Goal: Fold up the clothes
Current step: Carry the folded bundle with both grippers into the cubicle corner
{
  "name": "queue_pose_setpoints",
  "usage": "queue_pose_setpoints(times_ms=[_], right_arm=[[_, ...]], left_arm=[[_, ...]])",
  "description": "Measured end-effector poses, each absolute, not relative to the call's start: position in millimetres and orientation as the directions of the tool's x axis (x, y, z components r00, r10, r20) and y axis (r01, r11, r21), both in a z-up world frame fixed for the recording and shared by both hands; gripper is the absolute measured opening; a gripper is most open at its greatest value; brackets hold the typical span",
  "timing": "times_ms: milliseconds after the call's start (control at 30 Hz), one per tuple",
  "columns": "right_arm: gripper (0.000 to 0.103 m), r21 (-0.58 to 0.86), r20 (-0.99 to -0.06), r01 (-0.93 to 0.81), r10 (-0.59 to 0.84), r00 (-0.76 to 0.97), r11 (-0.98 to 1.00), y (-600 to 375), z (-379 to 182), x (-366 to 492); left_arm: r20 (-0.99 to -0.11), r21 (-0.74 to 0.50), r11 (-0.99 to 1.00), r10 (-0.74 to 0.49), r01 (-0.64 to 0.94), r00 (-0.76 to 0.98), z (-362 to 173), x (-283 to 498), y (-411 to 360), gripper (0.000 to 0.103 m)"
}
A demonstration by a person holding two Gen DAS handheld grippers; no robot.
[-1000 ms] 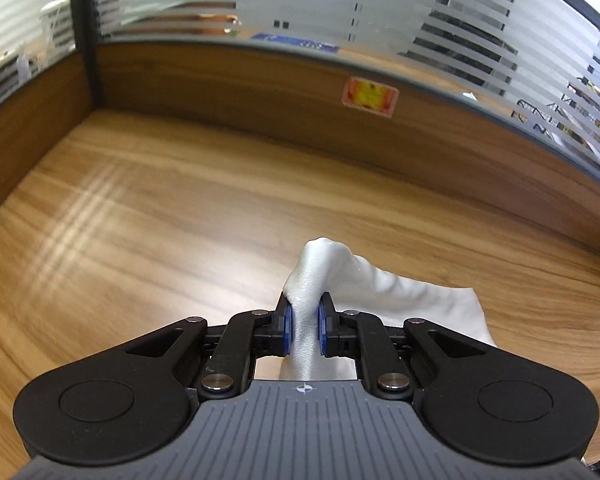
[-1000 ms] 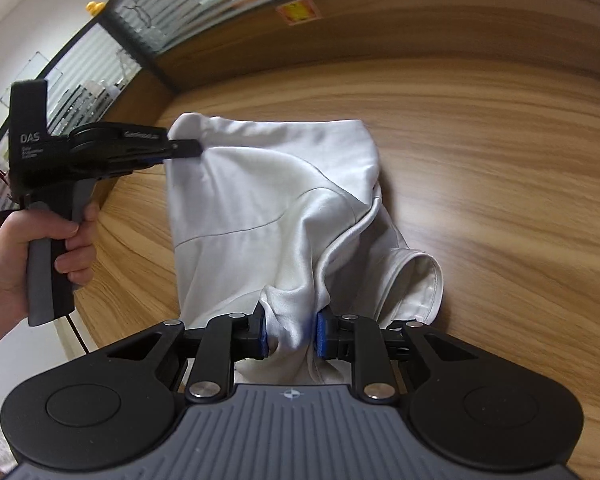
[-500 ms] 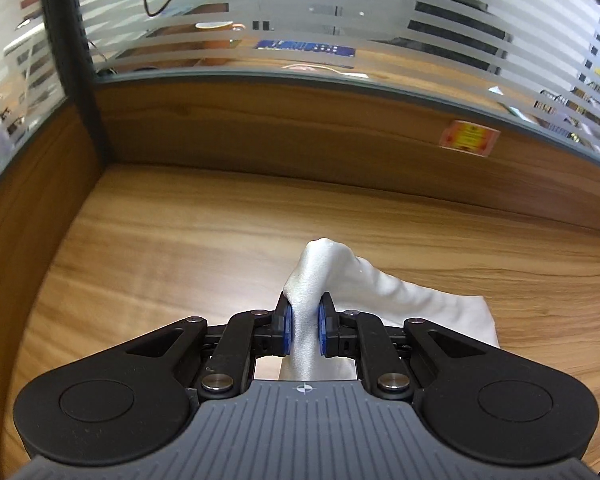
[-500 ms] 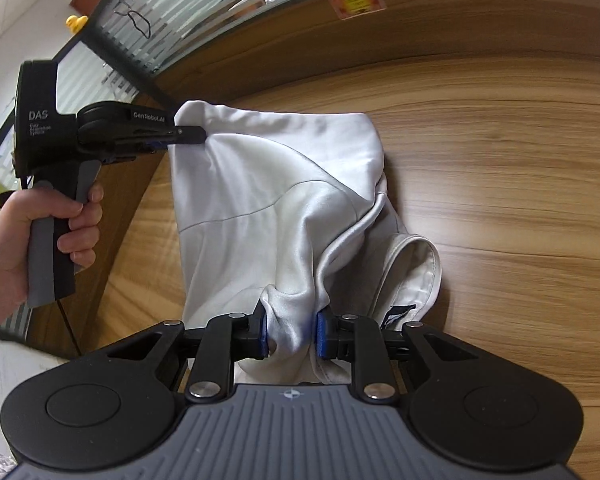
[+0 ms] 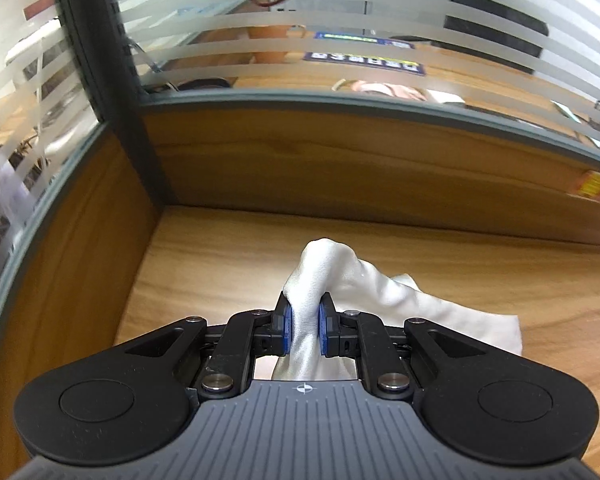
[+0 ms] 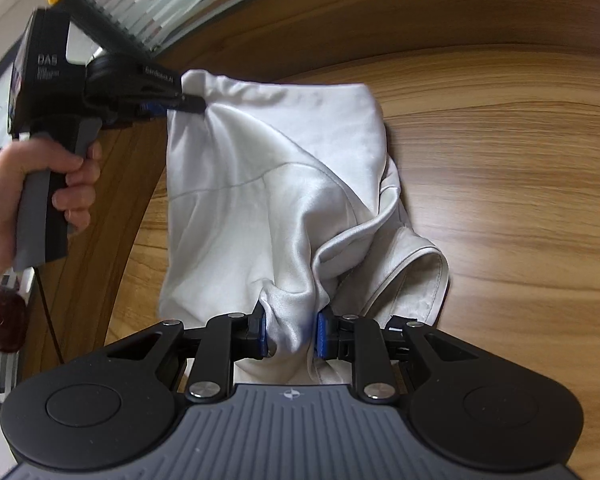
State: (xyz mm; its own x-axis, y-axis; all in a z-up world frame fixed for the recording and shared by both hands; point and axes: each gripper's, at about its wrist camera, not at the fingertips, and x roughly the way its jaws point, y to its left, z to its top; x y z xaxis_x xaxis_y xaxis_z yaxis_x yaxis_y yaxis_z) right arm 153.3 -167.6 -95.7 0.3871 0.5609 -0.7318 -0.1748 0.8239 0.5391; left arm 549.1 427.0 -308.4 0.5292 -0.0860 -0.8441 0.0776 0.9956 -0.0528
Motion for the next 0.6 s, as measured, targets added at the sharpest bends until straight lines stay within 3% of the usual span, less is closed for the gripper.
queue_pose_setpoints(times_ms=[600], right_arm=[[0.025,0.567,-0.711,-0.257,0.622,0.327,0.783,-68.3,-118.2,220.8]], left_arm=[[-0.831,0.043,0.999,0.033,0.006,0.555,-319.5,648.1,487.5,0.015]])
